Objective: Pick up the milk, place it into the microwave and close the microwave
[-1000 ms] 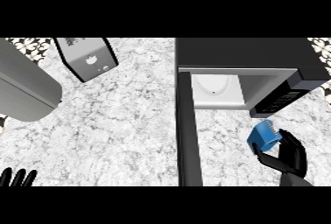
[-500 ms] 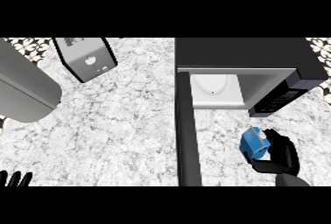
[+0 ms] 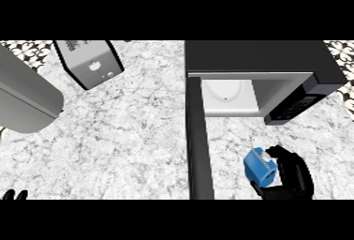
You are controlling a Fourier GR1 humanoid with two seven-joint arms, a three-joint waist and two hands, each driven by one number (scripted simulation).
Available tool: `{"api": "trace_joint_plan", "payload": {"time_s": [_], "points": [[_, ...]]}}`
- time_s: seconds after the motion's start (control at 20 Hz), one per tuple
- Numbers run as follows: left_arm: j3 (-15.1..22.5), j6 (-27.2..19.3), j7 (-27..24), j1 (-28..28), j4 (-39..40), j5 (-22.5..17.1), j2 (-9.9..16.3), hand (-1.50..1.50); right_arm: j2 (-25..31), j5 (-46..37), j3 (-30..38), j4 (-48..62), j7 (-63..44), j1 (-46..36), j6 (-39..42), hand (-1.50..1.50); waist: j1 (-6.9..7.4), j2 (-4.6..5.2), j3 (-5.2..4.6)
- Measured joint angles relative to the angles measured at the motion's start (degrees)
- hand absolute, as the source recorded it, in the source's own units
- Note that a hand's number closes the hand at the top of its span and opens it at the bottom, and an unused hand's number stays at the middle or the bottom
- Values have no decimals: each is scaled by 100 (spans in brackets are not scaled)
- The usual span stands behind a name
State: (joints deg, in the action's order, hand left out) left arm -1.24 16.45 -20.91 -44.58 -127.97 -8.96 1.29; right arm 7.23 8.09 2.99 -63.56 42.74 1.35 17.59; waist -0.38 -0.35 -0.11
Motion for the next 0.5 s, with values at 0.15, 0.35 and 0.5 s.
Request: {"api": "trace_joint_plan", "payload": {"time_s": [0.15,0.35,0.5], "points": [[-36,38,59,-17,-40,-29,-2,-150,-115,73,-220,-1045,-504,522,-99,150,1,5,3],[-224,156,96,8,-28,-253,59,-150,-331,205,-511,-2380,-1332,1133,-366,150,5,9,3],[-316,236,75,19,27,-313,65,-150,-530,181,-916,-3134,-1849,1443,-801,150,20,13,3]]}}
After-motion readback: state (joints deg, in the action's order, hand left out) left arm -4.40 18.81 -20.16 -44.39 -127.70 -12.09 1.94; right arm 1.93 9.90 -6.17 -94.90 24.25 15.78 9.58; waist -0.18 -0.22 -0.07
